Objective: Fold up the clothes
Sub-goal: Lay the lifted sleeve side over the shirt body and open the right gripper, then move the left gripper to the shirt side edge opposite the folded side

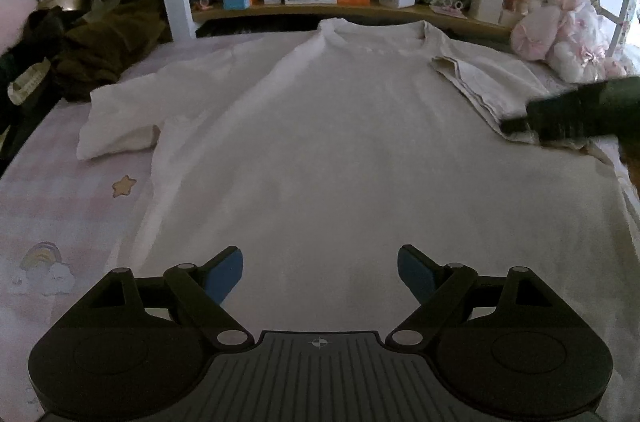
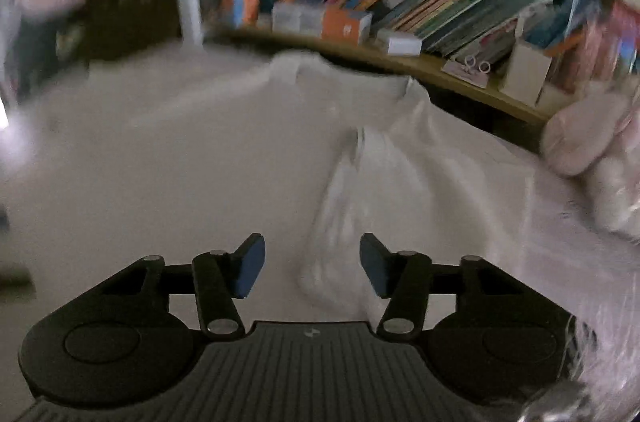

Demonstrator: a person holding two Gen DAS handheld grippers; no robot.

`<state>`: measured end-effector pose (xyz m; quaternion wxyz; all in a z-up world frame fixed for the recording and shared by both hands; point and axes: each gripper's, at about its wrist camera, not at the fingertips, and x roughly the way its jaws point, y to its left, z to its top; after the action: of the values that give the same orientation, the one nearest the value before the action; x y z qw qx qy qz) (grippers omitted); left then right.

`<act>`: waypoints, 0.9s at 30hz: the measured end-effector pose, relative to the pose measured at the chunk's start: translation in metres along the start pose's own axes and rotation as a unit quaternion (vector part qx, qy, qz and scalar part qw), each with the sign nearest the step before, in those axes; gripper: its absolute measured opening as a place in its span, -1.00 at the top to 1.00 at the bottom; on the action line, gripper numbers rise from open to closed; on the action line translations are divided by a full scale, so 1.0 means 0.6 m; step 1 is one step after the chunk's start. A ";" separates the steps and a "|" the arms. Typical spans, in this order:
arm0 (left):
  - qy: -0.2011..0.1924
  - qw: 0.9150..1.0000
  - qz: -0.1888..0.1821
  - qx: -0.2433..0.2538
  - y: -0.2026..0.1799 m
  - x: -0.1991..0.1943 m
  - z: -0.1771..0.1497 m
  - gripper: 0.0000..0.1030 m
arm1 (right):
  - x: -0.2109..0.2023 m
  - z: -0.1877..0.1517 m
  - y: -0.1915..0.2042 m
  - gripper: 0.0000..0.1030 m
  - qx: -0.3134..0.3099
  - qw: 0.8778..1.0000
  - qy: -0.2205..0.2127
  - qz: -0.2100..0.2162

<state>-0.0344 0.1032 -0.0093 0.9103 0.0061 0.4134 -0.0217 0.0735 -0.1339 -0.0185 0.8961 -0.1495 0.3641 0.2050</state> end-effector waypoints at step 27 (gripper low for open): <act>-0.009 0.998 0.050 -0.022 0.037 -0.038 -0.024 -0.70 | 0.127 0.114 -0.062 -0.06 0.175 0.984 0.006 0.023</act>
<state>-0.0589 0.1263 -0.0018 0.9139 0.0066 0.4046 0.0333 0.1811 -0.1179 -0.0209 0.9015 0.0166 0.4026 0.1581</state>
